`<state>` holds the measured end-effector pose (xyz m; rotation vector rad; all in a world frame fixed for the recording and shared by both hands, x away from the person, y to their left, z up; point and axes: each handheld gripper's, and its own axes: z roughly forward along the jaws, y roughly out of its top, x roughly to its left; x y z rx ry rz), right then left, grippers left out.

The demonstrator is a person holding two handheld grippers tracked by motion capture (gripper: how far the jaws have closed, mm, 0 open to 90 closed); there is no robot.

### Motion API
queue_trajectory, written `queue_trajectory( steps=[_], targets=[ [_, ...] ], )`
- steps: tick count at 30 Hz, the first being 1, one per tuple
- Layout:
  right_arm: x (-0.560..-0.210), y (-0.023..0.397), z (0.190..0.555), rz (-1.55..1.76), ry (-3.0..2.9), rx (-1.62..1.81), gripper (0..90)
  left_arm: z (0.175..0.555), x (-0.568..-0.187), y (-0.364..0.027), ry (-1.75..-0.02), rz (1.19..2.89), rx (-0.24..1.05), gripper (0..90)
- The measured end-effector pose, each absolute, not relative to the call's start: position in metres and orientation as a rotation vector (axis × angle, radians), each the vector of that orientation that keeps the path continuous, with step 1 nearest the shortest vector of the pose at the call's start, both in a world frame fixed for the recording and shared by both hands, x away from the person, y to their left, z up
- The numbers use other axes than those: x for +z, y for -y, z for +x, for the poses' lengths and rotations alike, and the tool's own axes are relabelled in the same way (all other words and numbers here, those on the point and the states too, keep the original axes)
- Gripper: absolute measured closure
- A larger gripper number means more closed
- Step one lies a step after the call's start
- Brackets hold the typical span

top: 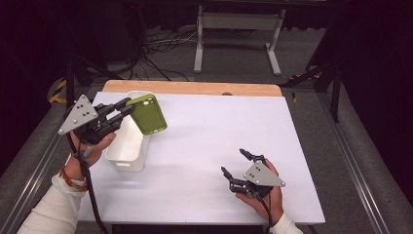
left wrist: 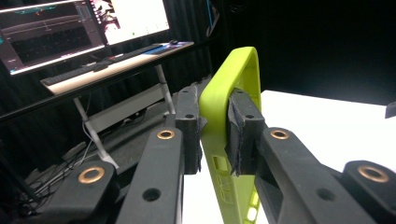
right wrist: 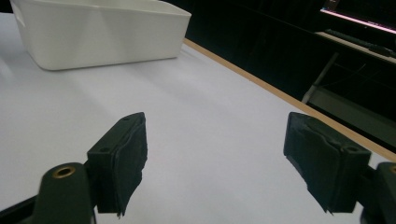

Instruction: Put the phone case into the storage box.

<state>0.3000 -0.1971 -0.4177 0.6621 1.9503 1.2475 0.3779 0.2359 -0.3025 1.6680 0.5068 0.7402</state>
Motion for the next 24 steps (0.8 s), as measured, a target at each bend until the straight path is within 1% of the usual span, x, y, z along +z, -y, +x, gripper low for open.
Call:
queue_trajectory(
  steps=[14, 24],
  targets=[
    [-0.417, 0.195, 0.299, 0.651, -1.960, 1.235, 22.8, 0.384, -0.293, -0.249, -0.530, 1.662, 0.773, 77.2],
    [-0.418, 0.195, 0.300, 0.653, -1.966, 1.235, 22.7, 0.391, -0.291, -0.258, -0.567, 1.674, 0.818, 77.2]
  ],
)
